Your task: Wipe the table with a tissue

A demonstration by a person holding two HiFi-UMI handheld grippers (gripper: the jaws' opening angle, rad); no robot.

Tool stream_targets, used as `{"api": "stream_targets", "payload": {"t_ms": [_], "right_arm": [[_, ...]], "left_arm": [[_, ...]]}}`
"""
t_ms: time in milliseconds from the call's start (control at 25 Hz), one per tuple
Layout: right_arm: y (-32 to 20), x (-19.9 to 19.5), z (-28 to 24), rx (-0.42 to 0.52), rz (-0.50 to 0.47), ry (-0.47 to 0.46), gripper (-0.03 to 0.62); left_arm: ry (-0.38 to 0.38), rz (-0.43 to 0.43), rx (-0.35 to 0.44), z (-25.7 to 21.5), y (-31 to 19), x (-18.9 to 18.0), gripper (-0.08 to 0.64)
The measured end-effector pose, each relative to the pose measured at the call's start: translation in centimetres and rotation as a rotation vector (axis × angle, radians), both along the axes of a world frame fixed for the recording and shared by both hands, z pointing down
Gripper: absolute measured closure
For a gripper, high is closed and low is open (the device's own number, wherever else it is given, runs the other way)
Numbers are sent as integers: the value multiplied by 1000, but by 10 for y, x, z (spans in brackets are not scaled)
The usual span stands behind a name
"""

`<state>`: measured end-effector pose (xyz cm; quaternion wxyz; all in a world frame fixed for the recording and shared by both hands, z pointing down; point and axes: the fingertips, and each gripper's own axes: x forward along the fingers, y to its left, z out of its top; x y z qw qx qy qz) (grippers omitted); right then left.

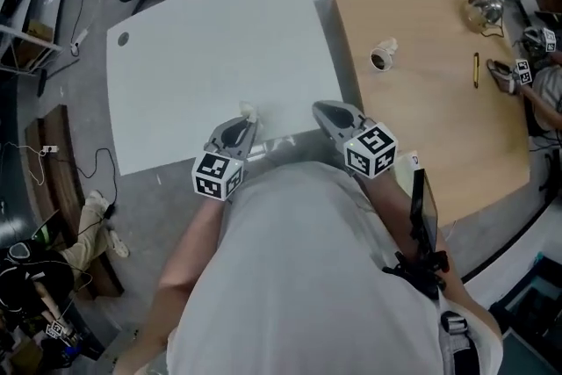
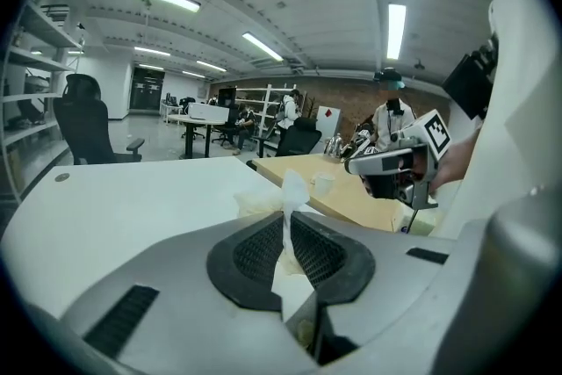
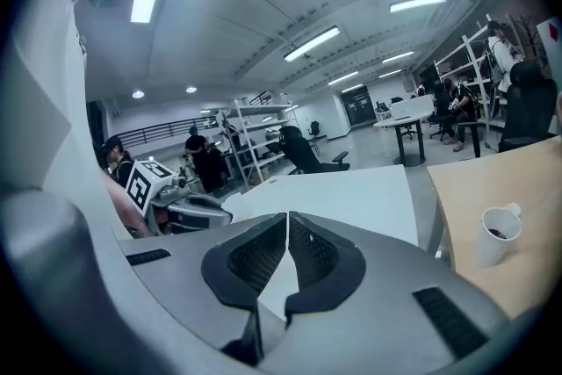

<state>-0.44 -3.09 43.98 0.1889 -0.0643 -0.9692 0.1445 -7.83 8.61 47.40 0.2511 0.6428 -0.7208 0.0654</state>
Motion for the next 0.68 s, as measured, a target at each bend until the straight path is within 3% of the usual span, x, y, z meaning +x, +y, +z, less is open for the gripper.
{"api": "stream_targets", "payload": {"t_ms": [240,680], "right_arm": [[25,-11,3,6,-11,11,574],[51,-15,10,14,-7,31,574]], "left_arm": [[21,-38,6,4,33,-8,531],[30,-28,18,8,56,-10,531]]}}
